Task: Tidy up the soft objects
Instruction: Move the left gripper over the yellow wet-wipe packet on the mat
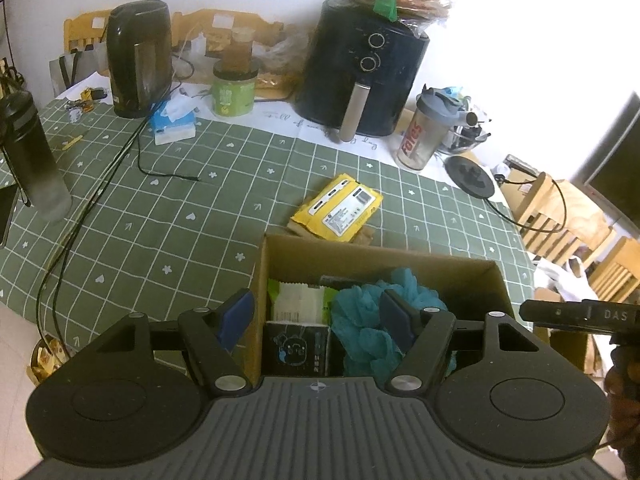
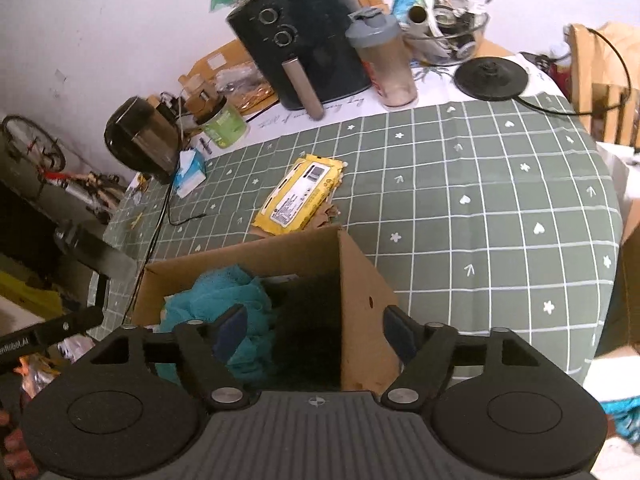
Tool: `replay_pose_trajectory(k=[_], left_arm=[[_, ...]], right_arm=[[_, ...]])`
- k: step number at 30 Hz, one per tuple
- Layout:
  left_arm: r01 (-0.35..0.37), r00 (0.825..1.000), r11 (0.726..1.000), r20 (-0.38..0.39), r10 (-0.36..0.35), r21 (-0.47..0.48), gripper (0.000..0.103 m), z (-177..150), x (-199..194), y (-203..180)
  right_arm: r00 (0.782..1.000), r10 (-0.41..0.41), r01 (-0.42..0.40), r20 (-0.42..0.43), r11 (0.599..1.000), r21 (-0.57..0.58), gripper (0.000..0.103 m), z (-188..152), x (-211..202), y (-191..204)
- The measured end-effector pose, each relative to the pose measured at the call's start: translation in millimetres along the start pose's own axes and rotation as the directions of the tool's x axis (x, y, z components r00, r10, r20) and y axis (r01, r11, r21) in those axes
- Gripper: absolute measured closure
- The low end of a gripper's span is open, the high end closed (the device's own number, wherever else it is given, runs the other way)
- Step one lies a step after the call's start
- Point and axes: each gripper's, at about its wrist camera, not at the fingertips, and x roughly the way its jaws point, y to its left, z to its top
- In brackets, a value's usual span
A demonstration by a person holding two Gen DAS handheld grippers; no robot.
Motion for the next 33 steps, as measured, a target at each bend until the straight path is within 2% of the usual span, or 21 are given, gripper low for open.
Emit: replay_pose_trajectory(k=[2, 7, 10, 19, 33], left_arm=[[0.0, 1.0, 1.0, -0.001, 0.0, 0.007, 0.034, 2.8, 1.7, 0.1], [0.004, 1.0, 1.0, -0.01, -0.004, 0.023, 0.034, 9.2, 7.2, 1.9], [0.01, 1.0, 0.999, -0.013, -0.009, 0.037, 0.034, 13.1, 10.4, 2.5], [0.021, 1.0, 0.997, -0.015, -0.019, 0.072, 0.034, 26.3, 20.5, 4.6], [0.005, 0.999, 0.982, -0.038, 0.002, 0.191, 0.034, 67.2, 52.5, 3.4]], right_arm=[[1.0, -0.015, 0.015, -0.001, 0.999, -0.041, 0.011, 3.4, 0.4, 4.5], [0.997, -0.079, 0.077, -0.003, 0.985, -0.156, 0.0, 12.4, 5.4, 17.3], [0.993, -0.114, 0.112, 0.0, 0.975, -0.19, 0.0, 17.8, 9.5, 19.5], [0.988, -0.152, 0.15, -0.001, 0.971, -0.188, 0.0, 36.1, 20.3, 14.2], [0.974, -0.224, 0.223, 0.021, 0.947, -0.231, 0.0, 63.7, 36.3, 17.8]])
